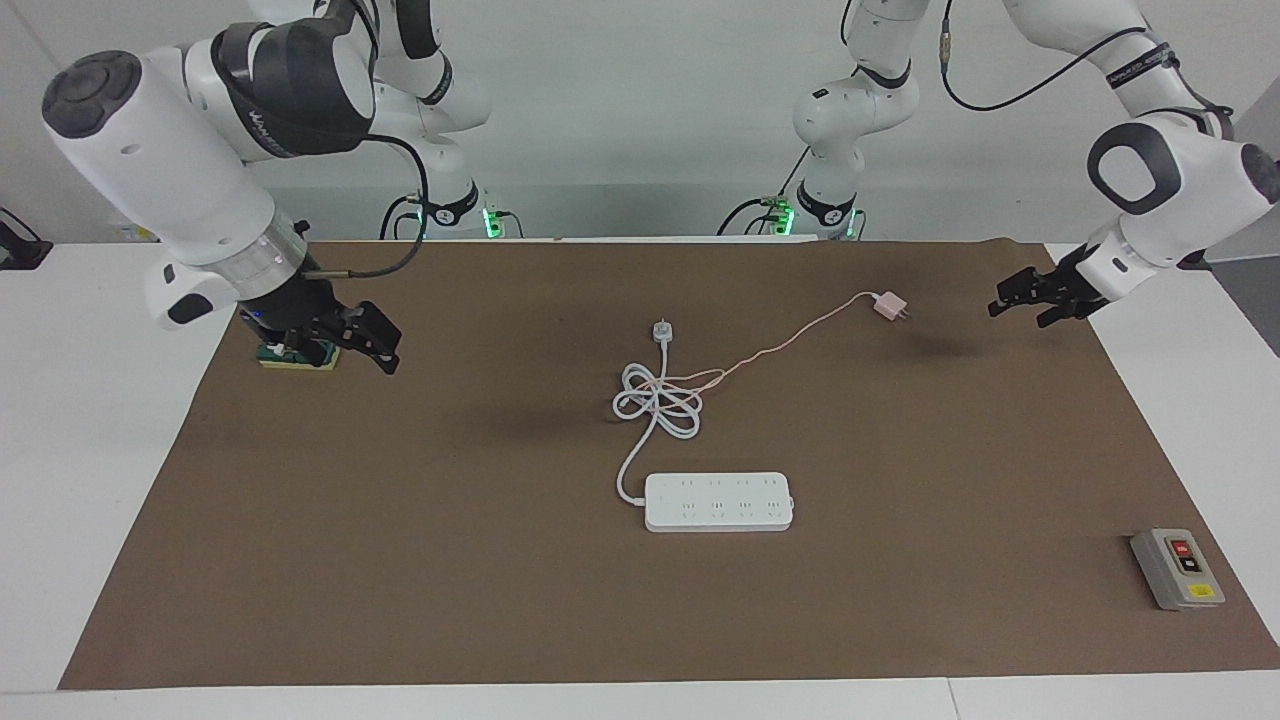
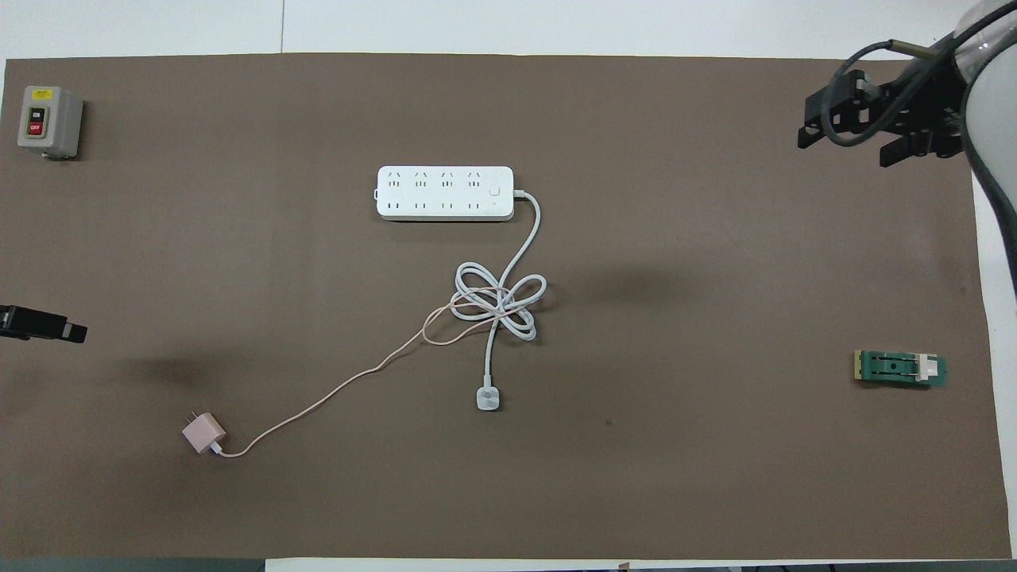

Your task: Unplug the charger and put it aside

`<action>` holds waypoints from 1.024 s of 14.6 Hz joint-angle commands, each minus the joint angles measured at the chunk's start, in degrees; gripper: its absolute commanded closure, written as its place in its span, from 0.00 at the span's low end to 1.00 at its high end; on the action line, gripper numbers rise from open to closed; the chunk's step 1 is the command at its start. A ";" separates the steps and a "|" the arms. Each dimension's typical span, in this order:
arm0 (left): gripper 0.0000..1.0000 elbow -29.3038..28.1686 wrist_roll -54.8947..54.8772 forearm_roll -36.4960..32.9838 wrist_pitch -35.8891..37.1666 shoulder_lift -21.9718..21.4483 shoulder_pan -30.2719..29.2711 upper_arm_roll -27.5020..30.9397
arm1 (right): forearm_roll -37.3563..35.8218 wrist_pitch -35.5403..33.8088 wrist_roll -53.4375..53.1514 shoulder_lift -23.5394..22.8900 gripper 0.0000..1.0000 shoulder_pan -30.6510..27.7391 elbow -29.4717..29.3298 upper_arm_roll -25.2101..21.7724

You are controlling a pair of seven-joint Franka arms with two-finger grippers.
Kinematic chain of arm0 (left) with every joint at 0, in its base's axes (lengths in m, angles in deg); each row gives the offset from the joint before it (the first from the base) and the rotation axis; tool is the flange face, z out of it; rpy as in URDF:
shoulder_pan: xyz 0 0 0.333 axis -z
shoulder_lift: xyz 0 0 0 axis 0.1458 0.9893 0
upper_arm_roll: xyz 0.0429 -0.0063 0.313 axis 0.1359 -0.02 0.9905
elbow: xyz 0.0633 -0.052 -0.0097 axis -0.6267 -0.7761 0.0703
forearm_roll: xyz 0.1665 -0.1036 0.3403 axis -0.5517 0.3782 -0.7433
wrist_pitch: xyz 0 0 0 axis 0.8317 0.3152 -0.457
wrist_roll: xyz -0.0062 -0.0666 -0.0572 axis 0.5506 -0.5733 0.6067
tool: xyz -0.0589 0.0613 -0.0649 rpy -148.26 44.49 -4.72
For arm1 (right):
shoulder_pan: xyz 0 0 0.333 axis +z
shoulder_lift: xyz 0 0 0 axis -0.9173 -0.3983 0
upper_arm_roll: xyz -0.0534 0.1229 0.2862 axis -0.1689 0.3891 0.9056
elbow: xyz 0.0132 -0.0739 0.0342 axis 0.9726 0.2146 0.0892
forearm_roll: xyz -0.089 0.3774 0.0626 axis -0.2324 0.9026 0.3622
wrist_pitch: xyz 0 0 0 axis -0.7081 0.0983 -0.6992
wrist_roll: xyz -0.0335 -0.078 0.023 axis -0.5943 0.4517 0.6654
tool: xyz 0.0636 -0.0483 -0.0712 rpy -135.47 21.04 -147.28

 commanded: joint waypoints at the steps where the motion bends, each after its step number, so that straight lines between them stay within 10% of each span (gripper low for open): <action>1: 0.00 11.50 10.19 -0.74 5.68 3.77 3.44 0.11 | -3.95 -1.81 11.28 4.48 0.00 -1.97 2.19 0.59; 8: 0.00 24.08 32.72 -5.48 15.26 2.19 10.21 -0.42 | -8.78 -5.42 18.53 20.37 0.00 -4.08 18.15 1.38; 15: 0.00 18.13 32.21 -8.48 15.89 -7.82 10.65 -1.56 | -14.42 1.87 17.13 25.93 0.00 -7.86 28.03 7.53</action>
